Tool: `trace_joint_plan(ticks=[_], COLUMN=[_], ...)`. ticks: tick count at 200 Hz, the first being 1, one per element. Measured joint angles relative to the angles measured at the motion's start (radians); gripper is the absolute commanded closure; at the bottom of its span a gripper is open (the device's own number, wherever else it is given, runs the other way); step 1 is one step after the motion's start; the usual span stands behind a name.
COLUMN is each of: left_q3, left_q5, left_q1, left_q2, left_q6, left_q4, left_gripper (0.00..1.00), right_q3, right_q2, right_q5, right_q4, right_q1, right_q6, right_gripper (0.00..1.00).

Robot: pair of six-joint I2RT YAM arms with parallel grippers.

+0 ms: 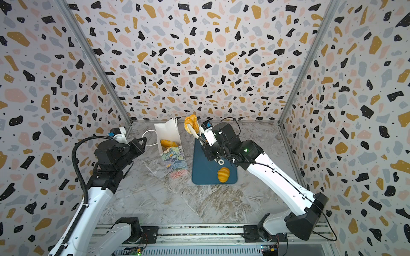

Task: Pack bread into a paper bag
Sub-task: Place the bread in the paper bag.

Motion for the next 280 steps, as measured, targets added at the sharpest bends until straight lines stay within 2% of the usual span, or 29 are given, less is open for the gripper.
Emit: trace_joint_plan(ticks=[104,280], left_q3=[0.000,0.000], left_q5=[-0.004,-0.004], left_q1=[0.000,0.000], left_q2=[-0.018,-0.020], left_q6=[-0.014,-0.031], left_q4=[0.001,0.001], left_gripper=[1.00,1.00], right_q3=[0.122,0.199], right_q2=[0.067,0.169], right_q5=[-0.059,-0.100], right_q4=[0.077,0.114], right_q1=[0.009,0.121], right_q6=[-0.048,-0.066], right_gripper=[0.78,0.78])
